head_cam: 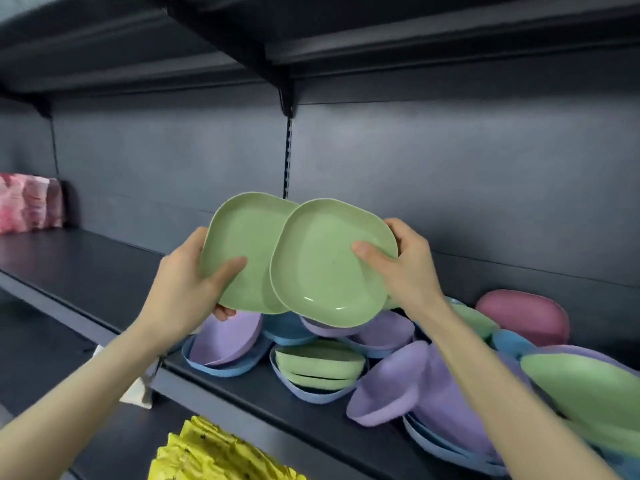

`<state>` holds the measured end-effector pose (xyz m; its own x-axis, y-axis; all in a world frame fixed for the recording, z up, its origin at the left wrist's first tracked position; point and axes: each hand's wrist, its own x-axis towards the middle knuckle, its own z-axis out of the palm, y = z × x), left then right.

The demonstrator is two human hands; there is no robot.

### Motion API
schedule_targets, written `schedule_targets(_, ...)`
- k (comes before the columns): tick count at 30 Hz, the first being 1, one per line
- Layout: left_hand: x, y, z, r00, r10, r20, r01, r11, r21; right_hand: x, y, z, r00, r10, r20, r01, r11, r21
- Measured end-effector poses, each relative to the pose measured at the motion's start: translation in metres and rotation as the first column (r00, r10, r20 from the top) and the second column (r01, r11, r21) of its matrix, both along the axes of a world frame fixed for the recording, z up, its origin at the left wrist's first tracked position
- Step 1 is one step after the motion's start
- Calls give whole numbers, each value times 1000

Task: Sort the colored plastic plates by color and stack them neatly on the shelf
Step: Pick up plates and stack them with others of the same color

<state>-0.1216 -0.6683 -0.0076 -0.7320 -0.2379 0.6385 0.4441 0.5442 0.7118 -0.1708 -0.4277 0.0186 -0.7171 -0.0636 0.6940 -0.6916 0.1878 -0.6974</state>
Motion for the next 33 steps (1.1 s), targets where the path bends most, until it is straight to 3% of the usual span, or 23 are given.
schedule_targets(7, -58, -119, -21, 994, -83, 66, 76, 993, 95, -45, -113, -12, 998, -55, 44, 56, 998, -27)
schedule_targets(12, -98, -198, -9, 985, -156, 75, 160, 986, -40, -77, -189, -14, 987, -152, 59, 155, 987, -46)
schedule_targets(19, -169, -272, -5, 959, -263, 106, 268, 963, -27, -133, -272, -10, 972, -216, 88, 221, 974, -48)
schedule_targets(33, -320, -401, -28, 930, -283, 235, 297, 954, -28, -279, -388, -28, 939, -301, 167, 280, 950, 138)
